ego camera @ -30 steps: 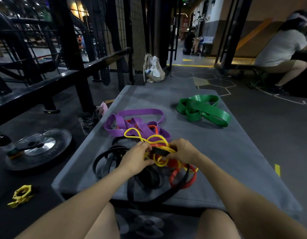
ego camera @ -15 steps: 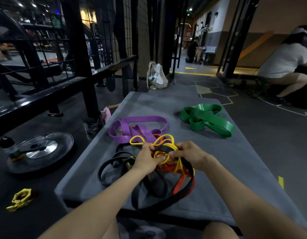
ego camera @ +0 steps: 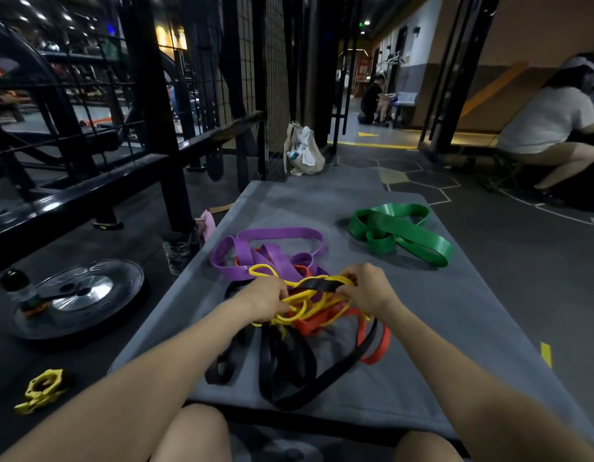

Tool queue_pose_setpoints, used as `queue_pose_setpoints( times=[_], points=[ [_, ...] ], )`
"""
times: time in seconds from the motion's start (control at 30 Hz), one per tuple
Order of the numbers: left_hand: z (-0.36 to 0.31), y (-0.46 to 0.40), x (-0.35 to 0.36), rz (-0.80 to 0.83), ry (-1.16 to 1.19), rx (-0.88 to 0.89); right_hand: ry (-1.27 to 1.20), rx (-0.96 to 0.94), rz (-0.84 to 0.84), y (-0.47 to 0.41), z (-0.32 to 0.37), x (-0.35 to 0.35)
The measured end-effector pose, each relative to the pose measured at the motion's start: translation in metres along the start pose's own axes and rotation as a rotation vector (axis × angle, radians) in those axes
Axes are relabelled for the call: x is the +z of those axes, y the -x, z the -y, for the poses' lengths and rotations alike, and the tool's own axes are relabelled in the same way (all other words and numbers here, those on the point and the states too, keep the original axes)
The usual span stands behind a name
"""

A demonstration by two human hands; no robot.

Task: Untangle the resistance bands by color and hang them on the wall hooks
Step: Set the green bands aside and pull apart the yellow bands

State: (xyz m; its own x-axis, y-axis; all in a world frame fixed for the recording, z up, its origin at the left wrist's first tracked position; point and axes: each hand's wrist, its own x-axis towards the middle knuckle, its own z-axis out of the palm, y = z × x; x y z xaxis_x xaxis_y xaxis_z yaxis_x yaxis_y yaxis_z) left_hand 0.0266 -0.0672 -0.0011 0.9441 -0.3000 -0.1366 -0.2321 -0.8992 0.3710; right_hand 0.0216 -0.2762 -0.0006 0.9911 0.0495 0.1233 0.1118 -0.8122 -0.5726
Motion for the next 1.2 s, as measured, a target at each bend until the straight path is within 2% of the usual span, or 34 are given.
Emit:
queue_pose_setpoints(
  times=[0.1, 0.17, 0.23, 0.33, 0.43, 0.57, 0.67, 0.77, 0.8, 0.87, 0.97, 1.13, 1.2],
  points=[
    [0.0, 0.003, -0.011, -0.026, -0.199, -0.112, 0.011, 0.012, -0.035, -0.003, 0.003, 0.0],
    [0.0, 0.002, -0.018, -0.006, -0.097, -0.149, 0.009, 0.03, -0.059, -0.003, 0.003, -0.002],
    [-0.004, 0.003, -0.024, 0.05, 0.25, -0.155, 0.023, 0.053, -0.069, -0.004, 0.001, -0.004],
    [-0.008, 0.01, -0.025, 0.024, 0.844, -0.221, 0.047, 0.069, -0.053, -0.004, -0.002, -0.007],
    [-0.009, 0.01, -0.028, -0.052, 1.115, -0.274, 0.024, 0.047, -0.043, -0.004, -0.002, -0.008],
    [-0.009, 0.009, -0.045, -0.097, 1.046, -0.292, -0.049, 0.027, -0.061, -0.006, 0.003, -0.011],
    [-0.007, 0.011, -0.055, -0.057, 0.849, -0.265, -0.12, 0.073, -0.107, -0.01, 0.006, -0.015],
    [-0.002, 0.009, -0.058, -0.126, 0.689, -0.248, -0.283, 0.181, -0.121, -0.012, 0.006, -0.015],
    [-0.002, 0.008, -0.057, -0.159, 0.726, -0.256, -0.35, 0.218, -0.124, -0.013, 0.006, -0.014],
    [-0.003, 0.005, -0.052, -0.175, 0.984, -0.315, -0.438, 0.274, -0.128, -0.014, 0.004, -0.012],
    [-0.012, 0.007, -0.047, -0.107, 1.349, -0.397, -0.405, 0.296, -0.12, -0.013, 0.003, -0.009],
    [-0.018, 0.007, -0.06, 0.0, 1.557, -0.387, -0.273, 0.245, -0.134, -0.011, 0.003, -0.01],
    [-0.017, 0.012, -0.067, 0.106, 1.507, -0.361, -0.318, 0.281, -0.166, -0.012, 0.004, -0.016]
  ],
)
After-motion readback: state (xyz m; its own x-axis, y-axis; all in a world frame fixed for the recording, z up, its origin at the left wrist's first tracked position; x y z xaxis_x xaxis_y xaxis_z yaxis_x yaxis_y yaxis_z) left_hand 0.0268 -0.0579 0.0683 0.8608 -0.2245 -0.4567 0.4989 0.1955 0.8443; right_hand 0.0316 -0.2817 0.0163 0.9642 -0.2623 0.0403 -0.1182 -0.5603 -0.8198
